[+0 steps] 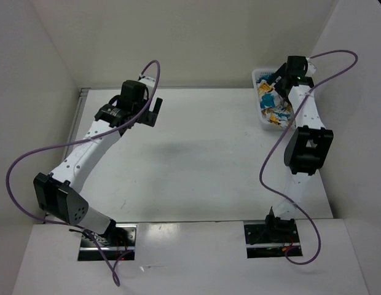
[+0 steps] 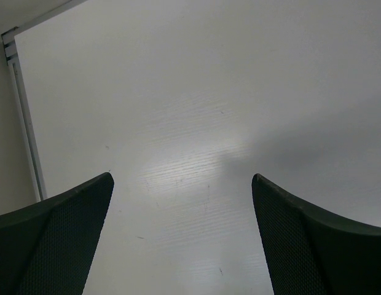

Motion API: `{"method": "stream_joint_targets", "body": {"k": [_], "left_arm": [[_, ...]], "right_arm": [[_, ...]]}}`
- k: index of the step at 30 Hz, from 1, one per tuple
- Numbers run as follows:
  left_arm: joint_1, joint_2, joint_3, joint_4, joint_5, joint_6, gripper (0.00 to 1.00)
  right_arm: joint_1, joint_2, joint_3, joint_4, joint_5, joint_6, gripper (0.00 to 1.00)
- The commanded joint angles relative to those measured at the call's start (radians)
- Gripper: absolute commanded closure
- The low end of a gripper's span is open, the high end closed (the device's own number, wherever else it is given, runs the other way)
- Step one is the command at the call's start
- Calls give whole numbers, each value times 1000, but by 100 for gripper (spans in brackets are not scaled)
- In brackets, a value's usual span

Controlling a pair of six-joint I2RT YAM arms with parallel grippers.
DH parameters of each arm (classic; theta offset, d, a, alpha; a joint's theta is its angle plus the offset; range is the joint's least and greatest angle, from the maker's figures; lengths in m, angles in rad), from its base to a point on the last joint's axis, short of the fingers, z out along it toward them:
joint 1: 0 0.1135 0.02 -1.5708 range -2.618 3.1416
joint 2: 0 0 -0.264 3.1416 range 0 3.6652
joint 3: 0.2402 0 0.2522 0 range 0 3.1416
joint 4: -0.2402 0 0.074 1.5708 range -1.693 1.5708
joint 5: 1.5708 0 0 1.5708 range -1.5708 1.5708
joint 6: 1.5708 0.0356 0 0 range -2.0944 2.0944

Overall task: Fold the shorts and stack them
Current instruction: Grab the shorts from the pile

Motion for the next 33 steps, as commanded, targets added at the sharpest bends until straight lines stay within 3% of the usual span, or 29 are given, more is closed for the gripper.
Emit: {"method": "stream_joint_targets", "body": {"k": [1,6,10,13,15,16,22,26,27,28,31,33], "left_arm": [[-4,-16,22,-11,20,3,0],[-4,-16,54,-31,29,3,0],[-4,3,96,-73,38,3,0],[-4,3,105,-74,47,3,0],[-4,13,105,-74,56,3,0],[-4,13,114,-74,56,3,0],[-4,22,125,-64,136,3,0],[88,22,105,-26,354,3,0],[109,13,105,-15,409,3,0],[123,13,105,-15,426,3,0],[148,4,96,-15,447,3,0],[161,-6,96,-24,448,3,0]], "right_arm": [[-18,167,221,-83,-92,23,3],[-41,394,507,-140,-112,35,11],[-51,466,586,-154,-92,44,38],[-60,477,609,-166,-92,57,65],[-60,465,639,-180,-68,57,92],[-51,454,639,-180,-68,57,99],[-3,324,769,-233,-34,17,100],[102,371,1211,-358,-83,-8,100],[142,210,1071,-230,-132,-8,100],[165,180,1053,-180,-144,-8,100],[253,184,1214,-210,-187,-57,100],[291,89,1147,-166,-226,-66,100]]}}
